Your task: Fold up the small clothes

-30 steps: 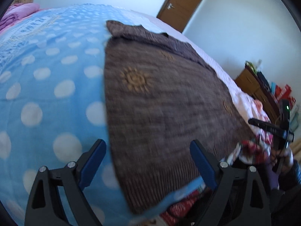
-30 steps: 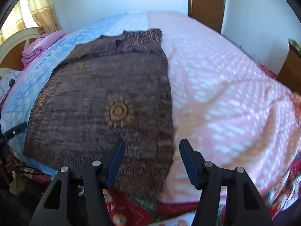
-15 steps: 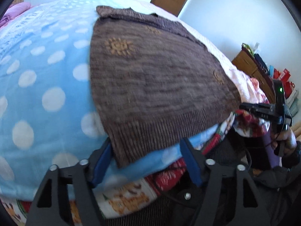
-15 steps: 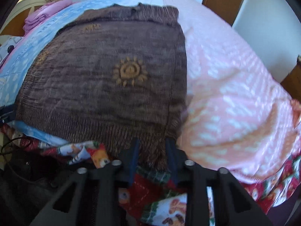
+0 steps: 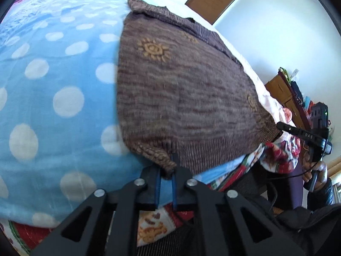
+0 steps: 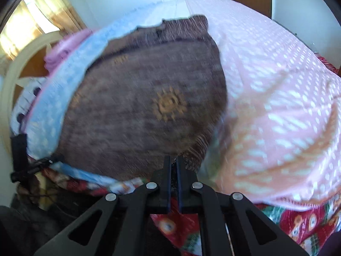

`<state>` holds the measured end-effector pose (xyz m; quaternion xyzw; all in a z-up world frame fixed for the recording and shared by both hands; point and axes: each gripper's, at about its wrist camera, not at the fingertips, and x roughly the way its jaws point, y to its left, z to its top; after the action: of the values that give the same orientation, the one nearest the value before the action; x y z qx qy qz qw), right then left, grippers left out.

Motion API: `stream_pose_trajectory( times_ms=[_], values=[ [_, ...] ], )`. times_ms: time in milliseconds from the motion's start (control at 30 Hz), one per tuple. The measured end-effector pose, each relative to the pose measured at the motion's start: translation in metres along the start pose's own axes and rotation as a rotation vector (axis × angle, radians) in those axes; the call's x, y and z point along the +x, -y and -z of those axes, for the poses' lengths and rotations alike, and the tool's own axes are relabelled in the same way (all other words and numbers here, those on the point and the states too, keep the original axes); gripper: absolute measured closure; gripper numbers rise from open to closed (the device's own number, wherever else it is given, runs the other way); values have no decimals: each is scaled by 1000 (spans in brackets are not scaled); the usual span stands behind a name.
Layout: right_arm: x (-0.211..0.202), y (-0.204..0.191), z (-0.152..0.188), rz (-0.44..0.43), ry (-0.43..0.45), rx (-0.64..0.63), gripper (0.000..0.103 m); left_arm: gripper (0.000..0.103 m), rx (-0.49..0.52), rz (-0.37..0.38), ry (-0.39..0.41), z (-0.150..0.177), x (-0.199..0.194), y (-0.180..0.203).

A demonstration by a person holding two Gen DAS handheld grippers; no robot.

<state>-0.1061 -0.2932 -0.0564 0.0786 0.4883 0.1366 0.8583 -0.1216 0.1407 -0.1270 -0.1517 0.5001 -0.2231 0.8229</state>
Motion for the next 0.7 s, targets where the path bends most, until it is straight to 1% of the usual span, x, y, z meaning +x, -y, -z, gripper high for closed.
stream_pose_trajectory(
  times_ms=[233, 300, 500, 700],
  values=[
    [-2, -12, -40, -58, 66, 1, 100, 95, 44, 16, 69, -28, -14, 17],
    [3, -11, -50, -51, 78, 8, 100, 95, 54, 21, 84, -40, -14, 19],
    [19, 5, -73, -35, 102, 50, 100, 95, 64, -15, 122, -76, -5, 16],
    [34, 24, -79, -13, 98, 98, 100, 96, 74, -51, 112, -91, 8, 10]
  ],
)
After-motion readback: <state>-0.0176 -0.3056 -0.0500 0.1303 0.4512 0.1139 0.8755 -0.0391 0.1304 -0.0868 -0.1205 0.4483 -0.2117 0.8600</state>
